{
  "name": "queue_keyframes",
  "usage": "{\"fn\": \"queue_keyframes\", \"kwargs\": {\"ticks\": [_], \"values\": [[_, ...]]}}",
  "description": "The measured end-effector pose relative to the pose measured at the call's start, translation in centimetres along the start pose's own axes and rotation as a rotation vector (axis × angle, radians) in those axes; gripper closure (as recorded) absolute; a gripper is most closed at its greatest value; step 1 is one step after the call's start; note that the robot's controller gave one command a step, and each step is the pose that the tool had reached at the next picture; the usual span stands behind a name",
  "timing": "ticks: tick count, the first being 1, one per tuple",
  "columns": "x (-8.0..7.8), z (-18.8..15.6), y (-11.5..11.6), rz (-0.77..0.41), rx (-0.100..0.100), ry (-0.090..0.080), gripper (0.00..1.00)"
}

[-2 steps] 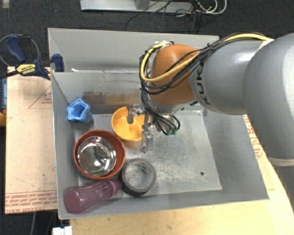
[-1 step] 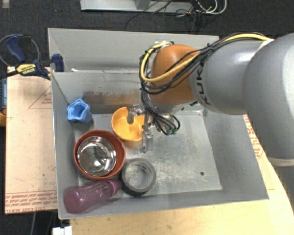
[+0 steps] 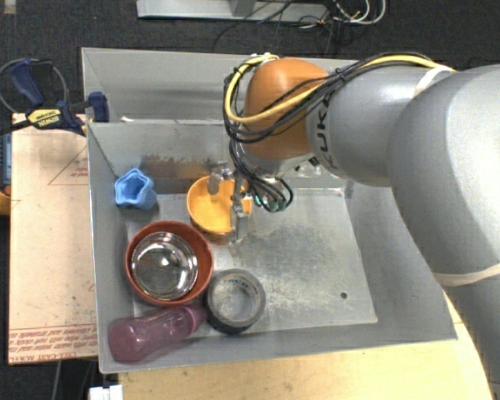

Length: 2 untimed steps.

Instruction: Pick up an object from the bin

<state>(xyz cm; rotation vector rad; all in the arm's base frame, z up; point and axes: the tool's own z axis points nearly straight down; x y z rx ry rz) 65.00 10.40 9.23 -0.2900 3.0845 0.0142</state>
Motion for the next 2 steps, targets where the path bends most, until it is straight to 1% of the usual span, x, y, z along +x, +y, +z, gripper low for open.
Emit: {"fn": "queue_keyframes", "kwargs": {"ticks": [1,2], "values": [[0.13,0.11,0.01,0.000,0.000,0.006,1.00],[0.08,0.06,0.00,0.000,0.000,0.004,1.00]]}}
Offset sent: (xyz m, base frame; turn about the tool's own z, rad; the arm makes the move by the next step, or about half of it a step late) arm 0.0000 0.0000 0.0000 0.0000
